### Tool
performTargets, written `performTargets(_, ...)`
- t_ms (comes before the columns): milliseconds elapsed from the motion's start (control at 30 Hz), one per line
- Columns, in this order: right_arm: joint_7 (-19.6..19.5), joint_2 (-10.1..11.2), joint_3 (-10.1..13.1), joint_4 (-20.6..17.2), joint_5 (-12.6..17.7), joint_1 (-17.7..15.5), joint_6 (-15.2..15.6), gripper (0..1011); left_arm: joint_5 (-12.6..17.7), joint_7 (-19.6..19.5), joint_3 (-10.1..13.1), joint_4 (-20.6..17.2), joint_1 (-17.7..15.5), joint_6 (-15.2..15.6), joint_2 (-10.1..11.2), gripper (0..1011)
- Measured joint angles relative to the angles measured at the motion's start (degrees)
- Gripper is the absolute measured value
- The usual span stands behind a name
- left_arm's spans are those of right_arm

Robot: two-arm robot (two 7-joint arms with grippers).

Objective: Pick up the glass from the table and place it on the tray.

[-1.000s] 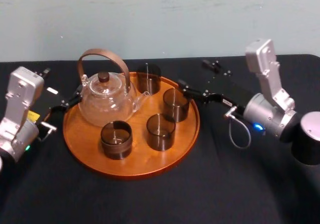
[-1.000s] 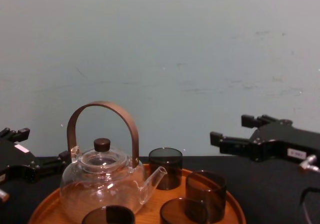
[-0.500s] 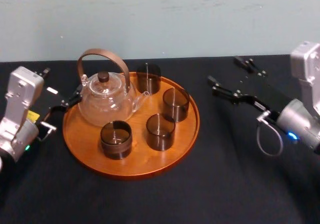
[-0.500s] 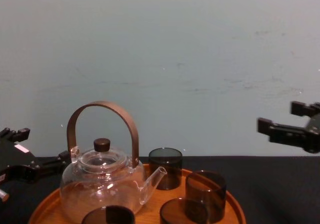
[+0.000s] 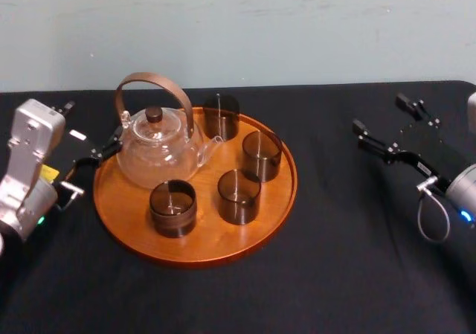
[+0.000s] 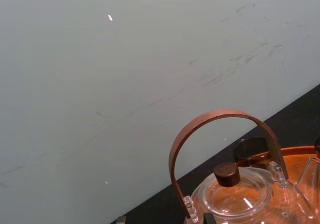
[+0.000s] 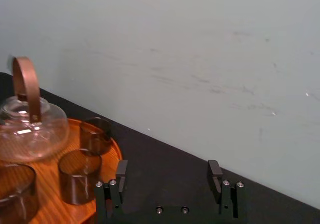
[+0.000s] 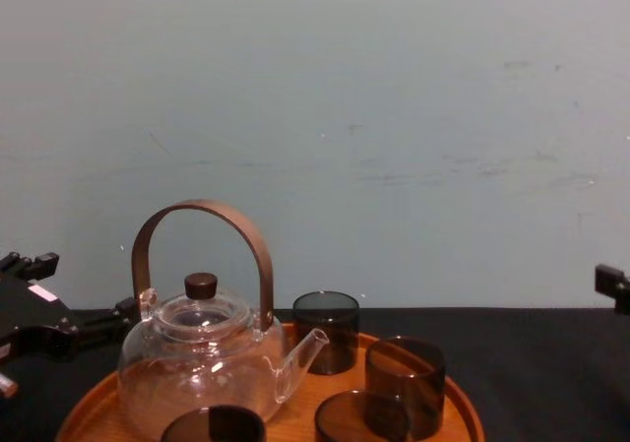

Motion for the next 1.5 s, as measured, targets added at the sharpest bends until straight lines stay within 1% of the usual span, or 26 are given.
performTargets(267,0.21,-1.68,0.28,3.19,-1.48,0.47,-0.62,1000,0.00,0.00,0.00,0.00,0.00,0.00,0.00,1001)
performTargets(567,1.13,-2.79,-0.39,4.56,-2.58,0.64,-0.72,1000,0.00,0.00,0.00,0.00,0.00,0.00,0.00,1001)
performTargets(1000,1.93,-3.56,-0.99,4.86,-3.01,1.25,-0.92,1000,0.00,0.00,0.00,0.00,0.00,0.00,0.00,1001)
performTargets(1500,1.96,-3.51,-1.00,4.87,-3.02,1.23,-0.86,1000,0.00,0.00,0.00,0.00,0.00,0.00,0.00,1001)
